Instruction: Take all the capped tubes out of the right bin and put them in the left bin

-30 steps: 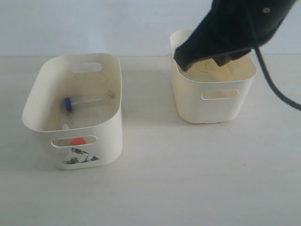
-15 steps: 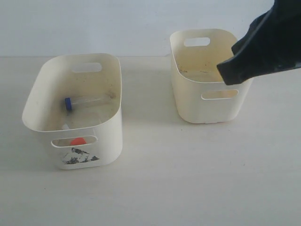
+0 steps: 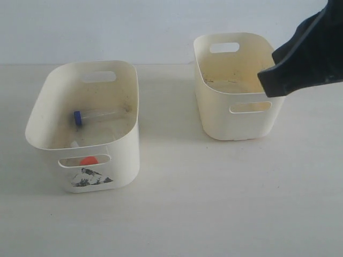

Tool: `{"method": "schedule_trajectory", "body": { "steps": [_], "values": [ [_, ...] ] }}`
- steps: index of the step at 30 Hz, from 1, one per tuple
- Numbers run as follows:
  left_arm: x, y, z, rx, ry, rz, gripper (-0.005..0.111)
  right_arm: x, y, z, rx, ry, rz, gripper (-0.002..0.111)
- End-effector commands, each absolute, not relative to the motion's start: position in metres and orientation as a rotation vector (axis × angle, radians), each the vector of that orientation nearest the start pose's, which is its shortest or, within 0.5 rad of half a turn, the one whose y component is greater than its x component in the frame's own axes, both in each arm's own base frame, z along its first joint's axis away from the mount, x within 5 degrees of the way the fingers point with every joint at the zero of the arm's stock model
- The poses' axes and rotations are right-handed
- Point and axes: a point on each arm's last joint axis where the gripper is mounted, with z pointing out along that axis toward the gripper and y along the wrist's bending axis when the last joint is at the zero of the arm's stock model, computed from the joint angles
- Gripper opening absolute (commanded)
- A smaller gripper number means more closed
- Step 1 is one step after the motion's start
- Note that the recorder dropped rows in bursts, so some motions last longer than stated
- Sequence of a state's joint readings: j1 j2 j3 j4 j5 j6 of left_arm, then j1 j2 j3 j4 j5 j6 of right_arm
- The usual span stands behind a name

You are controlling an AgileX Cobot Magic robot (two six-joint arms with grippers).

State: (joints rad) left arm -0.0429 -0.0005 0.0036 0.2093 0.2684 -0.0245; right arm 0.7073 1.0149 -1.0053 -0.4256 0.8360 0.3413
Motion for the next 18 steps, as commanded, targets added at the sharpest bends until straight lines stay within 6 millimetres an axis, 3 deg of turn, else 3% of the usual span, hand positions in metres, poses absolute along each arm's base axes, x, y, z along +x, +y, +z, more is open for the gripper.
{"method": "schedule_trajectory", "body": {
  "steps": [1,18],
  "values": [
    [0.0552,0.0024,0.1900,0.140,1.735,0.132,0.004,0.1669,0.1058,0.3679,-0.571,2.167,0.051,0.000],
    [0.0552,0.0024,0.1900,0.140,1.735,0.132,0.004,0.1683,0.1044,0.3690,-0.617,2.137,-0.002,0.000]
  ]
}}
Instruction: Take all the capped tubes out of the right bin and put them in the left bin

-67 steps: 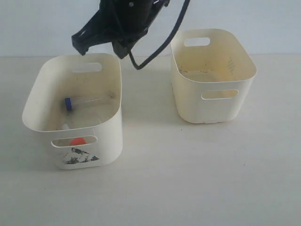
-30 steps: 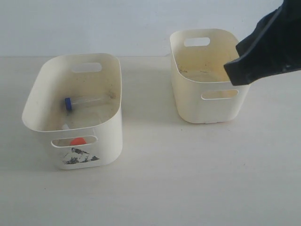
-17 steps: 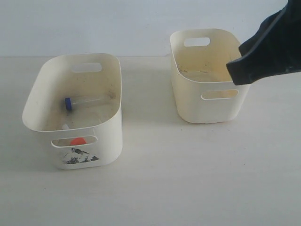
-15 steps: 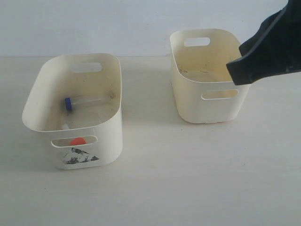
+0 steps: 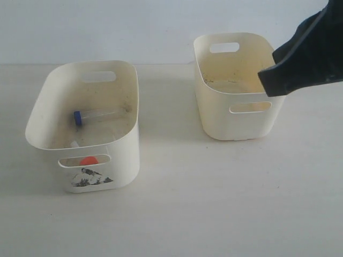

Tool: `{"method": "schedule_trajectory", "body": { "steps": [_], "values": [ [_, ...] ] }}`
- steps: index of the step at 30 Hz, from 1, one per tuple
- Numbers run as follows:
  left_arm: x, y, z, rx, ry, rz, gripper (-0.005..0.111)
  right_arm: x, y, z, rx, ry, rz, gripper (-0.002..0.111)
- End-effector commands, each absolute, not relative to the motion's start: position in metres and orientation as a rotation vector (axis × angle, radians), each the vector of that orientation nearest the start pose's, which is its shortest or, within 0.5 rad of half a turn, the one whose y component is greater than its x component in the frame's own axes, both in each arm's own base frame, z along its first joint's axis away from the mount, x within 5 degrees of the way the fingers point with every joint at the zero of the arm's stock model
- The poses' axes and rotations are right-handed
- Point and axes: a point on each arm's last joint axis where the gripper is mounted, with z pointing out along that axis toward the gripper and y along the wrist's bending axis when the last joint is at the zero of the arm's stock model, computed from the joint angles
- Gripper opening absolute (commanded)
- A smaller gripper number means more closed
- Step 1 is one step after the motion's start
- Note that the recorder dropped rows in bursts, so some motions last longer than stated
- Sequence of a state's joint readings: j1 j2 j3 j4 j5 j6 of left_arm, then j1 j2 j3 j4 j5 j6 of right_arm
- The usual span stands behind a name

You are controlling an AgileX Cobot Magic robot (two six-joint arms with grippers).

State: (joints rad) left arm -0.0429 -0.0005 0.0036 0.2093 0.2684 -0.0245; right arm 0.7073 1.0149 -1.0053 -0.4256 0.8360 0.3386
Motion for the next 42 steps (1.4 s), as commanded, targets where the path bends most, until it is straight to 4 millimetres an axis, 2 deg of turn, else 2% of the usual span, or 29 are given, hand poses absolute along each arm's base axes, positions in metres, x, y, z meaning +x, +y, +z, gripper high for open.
{"method": "schedule_trajectory", "body": {
  "steps": [1,6,10,13,16,22,25,28,33,37,42],
  "values": [
    [0.055,0.002,0.190,0.140,1.735,0.132,0.004,0.168,0.104,0.369,-0.617,2.137,-0.002,0.000],
    [0.055,0.002,0.190,0.140,1.735,0.132,0.004,0.164,0.102,0.373,-0.602,2.126,0.016,0.000],
    [0.055,0.002,0.190,0.140,1.735,0.132,0.004,0.153,0.089,0.384,-0.571,2.050,0.040,0.000],
    [0.055,0.002,0.190,0.140,1.735,0.132,0.004,0.139,0.062,0.393,-0.427,1.910,0.087,0.000],
    [0.055,0.002,0.190,0.140,1.735,0.132,0.004,0.123,0.033,0.386,-0.264,1.781,0.076,0.000],
    [0.055,0.002,0.190,0.140,1.735,0.132,0.004,0.084,-0.002,0.339,-0.006,1.679,-0.024,0.000],
    [0.055,0.002,0.190,0.140,1.735,0.132,0.004,0.066,-0.007,0.319,0.045,1.653,-0.049,0.000],
    [0.055,0.002,0.190,0.140,1.735,0.132,0.004,0.056,-0.008,0.308,0.022,1.629,-0.080,0.000],
    [0.055,0.002,0.190,0.140,1.735,0.132,0.004,0.054,-0.007,0.276,-0.016,1.667,-0.082,0.000],
    [0.055,0.002,0.190,0.140,1.735,0.132,0.004,0.052,-0.001,0.249,-0.124,1.708,-0.082,0.000],
    [0.055,0.002,0.190,0.140,1.735,0.132,0.004,0.048,0.001,0.225,-0.120,1.712,-0.036,0.000]
  ]
}}
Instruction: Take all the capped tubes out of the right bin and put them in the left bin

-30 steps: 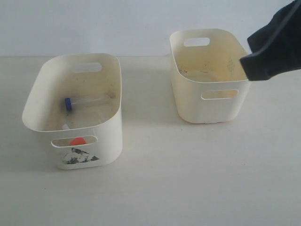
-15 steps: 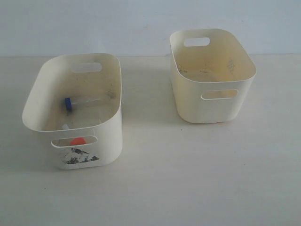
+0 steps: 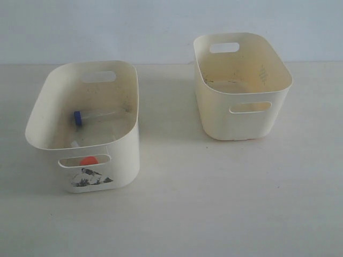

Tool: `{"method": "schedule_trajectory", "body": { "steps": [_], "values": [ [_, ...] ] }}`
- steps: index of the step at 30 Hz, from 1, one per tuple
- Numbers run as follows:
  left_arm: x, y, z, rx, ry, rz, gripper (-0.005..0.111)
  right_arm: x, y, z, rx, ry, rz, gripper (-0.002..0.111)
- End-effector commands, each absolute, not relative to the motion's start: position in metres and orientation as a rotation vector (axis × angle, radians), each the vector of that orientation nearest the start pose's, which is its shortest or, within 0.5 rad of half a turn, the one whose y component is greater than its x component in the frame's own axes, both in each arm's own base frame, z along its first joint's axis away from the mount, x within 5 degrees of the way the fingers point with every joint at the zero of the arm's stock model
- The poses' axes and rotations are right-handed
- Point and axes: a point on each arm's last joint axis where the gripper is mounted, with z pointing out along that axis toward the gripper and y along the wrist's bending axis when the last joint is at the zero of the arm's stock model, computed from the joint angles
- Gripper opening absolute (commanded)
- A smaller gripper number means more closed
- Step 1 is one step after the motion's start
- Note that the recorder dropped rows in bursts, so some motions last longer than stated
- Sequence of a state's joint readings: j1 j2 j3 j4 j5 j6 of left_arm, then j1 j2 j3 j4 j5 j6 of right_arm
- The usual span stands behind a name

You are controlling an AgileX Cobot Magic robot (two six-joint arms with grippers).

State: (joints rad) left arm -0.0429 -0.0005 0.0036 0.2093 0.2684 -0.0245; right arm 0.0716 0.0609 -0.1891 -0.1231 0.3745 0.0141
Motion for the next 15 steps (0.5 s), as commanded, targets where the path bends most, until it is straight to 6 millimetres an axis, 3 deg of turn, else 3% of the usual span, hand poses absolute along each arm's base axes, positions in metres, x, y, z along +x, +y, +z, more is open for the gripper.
{"method": "schedule_trajectory", "body": {
  "steps": [1,8,15],
  "values": [
    [0.055,0.002,0.190,0.140,1.735,0.132,0.004,0.049,0.002,0.219,-0.115,1.725,-0.024,0.000],
    [0.055,0.002,0.190,0.140,1.735,0.132,0.004,0.054,0.005,0.185,-0.061,1.792,0.069,0.000],
    [0.055,0.002,0.190,0.140,1.735,0.132,0.004,0.054,0.006,0.184,-0.045,1.808,0.095,0.000]
  ]
}}
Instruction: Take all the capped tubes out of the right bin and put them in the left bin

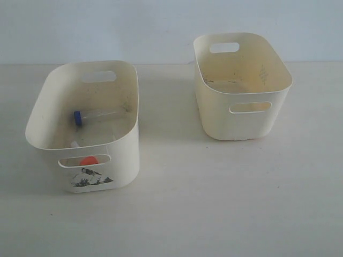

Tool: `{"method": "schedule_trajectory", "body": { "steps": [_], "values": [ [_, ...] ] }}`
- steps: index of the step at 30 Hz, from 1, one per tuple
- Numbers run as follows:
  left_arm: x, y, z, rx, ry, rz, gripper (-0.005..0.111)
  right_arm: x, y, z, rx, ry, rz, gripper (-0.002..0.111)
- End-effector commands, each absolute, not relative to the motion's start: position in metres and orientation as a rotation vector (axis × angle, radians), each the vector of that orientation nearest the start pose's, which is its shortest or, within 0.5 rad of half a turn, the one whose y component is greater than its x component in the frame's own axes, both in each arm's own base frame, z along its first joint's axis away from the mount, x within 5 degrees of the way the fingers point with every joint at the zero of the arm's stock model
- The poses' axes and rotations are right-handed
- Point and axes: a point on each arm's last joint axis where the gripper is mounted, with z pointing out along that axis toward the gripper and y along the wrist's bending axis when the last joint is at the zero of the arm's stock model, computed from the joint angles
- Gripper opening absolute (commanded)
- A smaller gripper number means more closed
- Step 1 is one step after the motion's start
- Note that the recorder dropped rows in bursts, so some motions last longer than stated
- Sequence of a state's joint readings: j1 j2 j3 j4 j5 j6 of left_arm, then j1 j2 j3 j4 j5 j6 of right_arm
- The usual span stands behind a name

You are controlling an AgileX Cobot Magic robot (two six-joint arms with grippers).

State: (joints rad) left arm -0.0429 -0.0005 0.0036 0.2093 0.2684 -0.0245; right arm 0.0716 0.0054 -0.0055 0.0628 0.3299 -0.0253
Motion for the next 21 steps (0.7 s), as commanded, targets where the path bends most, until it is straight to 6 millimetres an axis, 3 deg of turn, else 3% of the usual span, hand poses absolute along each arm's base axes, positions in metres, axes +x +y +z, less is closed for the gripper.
{"method": "schedule_trajectory", "body": {
  "steps": [1,21],
  "values": [
    [0.0552,0.0024,0.1900,0.140,1.735,0.132,0.004,0.0536,0.0058,0.1837,-0.036,1.810,0.102,0.000],
    [0.0552,0.0024,0.1900,0.140,1.735,0.132,0.004,0.0533,-0.0001,0.1815,0.072,1.834,0.030,0.000]
  ]
}}
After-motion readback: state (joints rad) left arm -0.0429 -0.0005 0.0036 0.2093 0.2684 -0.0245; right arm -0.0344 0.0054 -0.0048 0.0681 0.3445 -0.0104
